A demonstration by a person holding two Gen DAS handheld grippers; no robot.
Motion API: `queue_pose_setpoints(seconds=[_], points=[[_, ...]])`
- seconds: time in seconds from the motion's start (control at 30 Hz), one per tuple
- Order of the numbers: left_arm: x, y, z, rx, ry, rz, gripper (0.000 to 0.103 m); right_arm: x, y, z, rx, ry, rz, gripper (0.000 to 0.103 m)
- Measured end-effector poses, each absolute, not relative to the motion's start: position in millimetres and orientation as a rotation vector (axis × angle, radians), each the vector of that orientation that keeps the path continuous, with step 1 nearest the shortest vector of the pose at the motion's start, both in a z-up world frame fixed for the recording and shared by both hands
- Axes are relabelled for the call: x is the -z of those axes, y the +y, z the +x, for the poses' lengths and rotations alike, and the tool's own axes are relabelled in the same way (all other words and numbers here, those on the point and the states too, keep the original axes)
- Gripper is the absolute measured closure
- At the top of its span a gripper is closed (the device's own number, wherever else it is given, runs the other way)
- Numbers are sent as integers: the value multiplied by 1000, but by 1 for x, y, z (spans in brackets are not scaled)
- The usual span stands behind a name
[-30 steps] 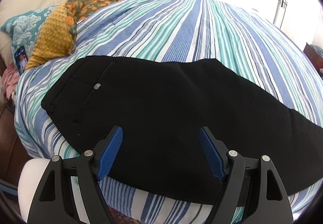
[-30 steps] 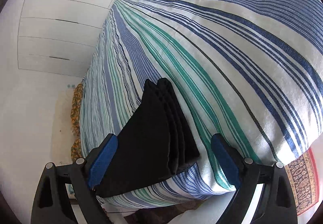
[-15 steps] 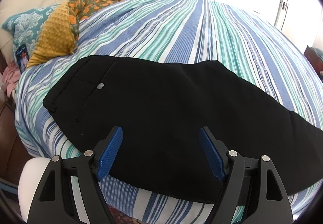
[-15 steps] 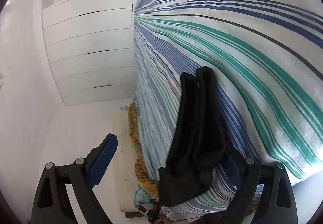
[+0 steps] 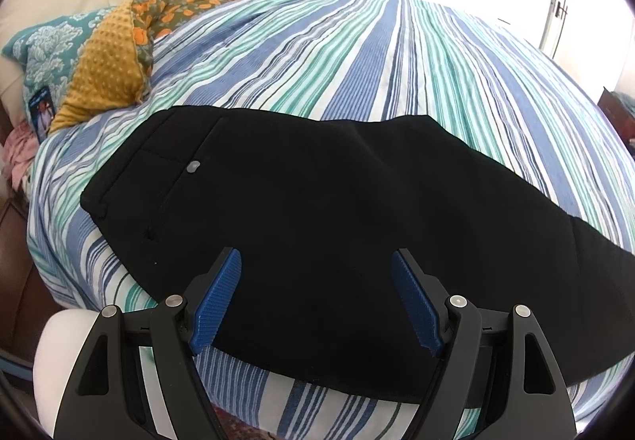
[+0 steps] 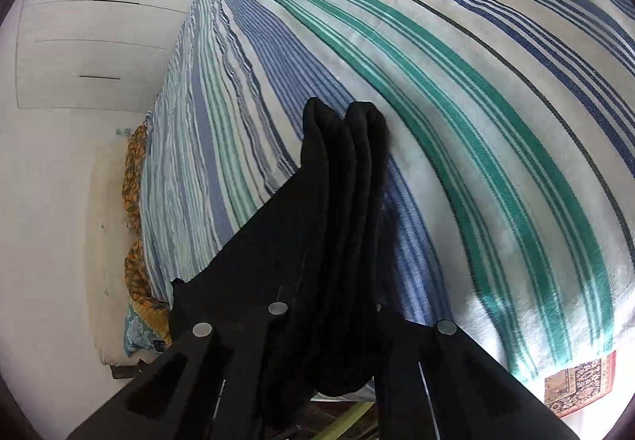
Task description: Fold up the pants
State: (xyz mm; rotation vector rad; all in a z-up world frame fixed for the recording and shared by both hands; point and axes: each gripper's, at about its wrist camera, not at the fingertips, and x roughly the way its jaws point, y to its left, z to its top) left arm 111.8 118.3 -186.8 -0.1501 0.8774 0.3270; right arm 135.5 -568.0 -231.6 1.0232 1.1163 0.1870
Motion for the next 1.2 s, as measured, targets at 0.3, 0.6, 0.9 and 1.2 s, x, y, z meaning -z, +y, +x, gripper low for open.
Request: queue_pose_setpoints(seconds=[0.3, 0.6, 0.9, 1.2], points=[[184, 132, 110, -300, 854, -235, 23, 139, -486, 133, -466, 878, 1188, 96], [179, 154, 99, -319, 821, -339, 23, 116, -317, 182, -785, 862, 1282, 96], [179, 162, 94, -323, 810, -373, 23, 154, -169, 228, -926, 917, 1311, 95], [181, 169, 92, -331, 815, -391, 23, 211, -79, 242, -860, 1057, 1168, 95]])
